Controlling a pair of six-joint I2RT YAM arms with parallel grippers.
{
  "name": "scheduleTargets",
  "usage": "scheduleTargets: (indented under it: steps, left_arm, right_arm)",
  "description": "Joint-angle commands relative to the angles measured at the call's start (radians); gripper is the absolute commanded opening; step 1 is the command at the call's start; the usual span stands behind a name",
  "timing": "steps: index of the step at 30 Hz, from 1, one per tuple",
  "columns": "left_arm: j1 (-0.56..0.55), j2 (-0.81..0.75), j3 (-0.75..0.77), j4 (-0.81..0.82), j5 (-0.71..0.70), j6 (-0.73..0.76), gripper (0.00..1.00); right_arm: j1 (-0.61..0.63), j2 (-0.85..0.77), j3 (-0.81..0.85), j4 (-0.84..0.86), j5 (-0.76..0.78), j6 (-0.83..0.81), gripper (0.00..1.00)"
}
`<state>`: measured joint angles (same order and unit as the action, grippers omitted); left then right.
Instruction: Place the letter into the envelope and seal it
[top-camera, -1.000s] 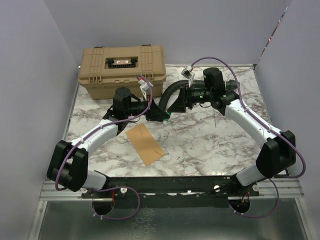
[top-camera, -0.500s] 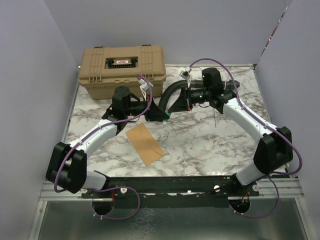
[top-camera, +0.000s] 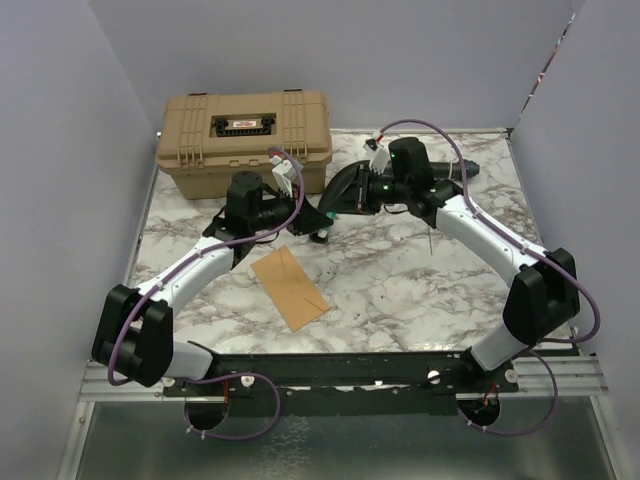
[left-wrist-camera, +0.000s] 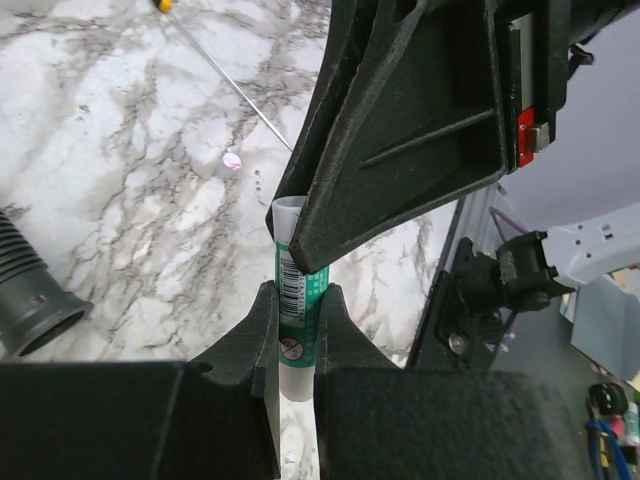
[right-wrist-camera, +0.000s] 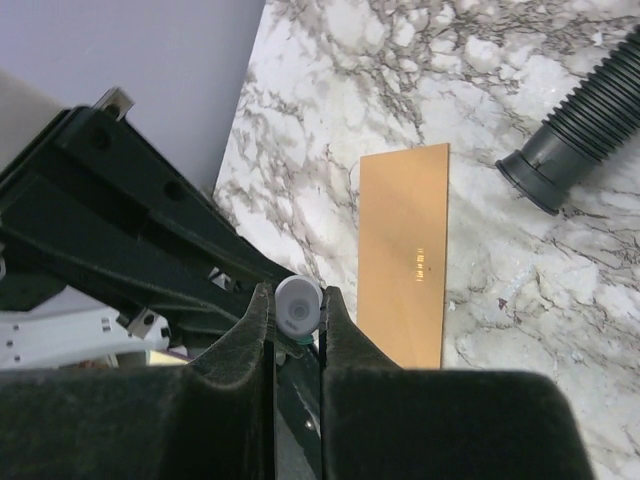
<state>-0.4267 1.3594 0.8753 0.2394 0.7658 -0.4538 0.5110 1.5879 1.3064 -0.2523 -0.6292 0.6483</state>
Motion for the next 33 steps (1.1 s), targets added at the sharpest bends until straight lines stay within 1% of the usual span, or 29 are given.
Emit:
scheduleTargets:
  steps: [1,4,10,13,15,18,21,22,24,26,28,33]
  left_arm:
    - [-0.008,-0.012,0.034,-0.034,-0.124,0.044,0.0]
    - [-0.007,-0.015,0.034,-0.04,-0.161,0.032,0.0]
    - [-0.007,-0.03,0.043,-0.079,-0.292,0.004,0.0]
    - [-0.009,-0.029,0.048,-0.096,-0.312,0.0,0.0]
    - [-0.011,-0.027,0.045,-0.097,-0.295,0.004,0.0]
    - [-0.011,-0.015,0.053,-0.118,-0.236,0.014,0.0]
    - [-0.011,-0.002,0.062,-0.148,-0.189,0.012,0.0]
    - [-0.011,0.0,0.06,-0.152,-0.185,0.007,0.05]
    - [-0.011,0.003,0.053,-0.153,-0.184,0.0,0.22]
    - [-0.011,0.006,0.047,-0.153,-0.184,-0.002,0.31]
    - [-0.011,0.011,0.048,-0.153,-0.185,-0.002,0.33]
    - [-0.011,0.023,0.059,-0.154,-0.185,-0.003,0.34]
  right_arm:
    - [0.009,0.026,0.064,-0.099,0.183,0.139,0.0]
    - [0.01,0.034,0.101,-0.17,0.239,0.168,0.0]
    - [0.011,0.046,0.125,-0.218,0.258,0.188,0.0]
    - [0.012,0.068,0.145,-0.241,0.26,0.204,0.0]
    - [0.012,0.076,0.151,-0.227,0.24,0.211,0.0]
    - [0.012,0.051,0.117,-0.114,0.184,0.199,0.0]
    - [0.012,0.026,0.097,-0.053,0.153,0.175,0.0]
    - [0.012,0.019,0.093,-0.046,0.148,0.171,0.0]
    - [0.012,0.011,0.09,-0.029,0.136,0.161,0.0]
    - [0.012,0.011,0.093,-0.028,0.12,0.15,0.0]
    - [0.012,0.009,0.097,-0.037,0.114,0.128,0.0]
    - [0.012,-0.012,0.097,-0.047,0.103,0.056,0.0]
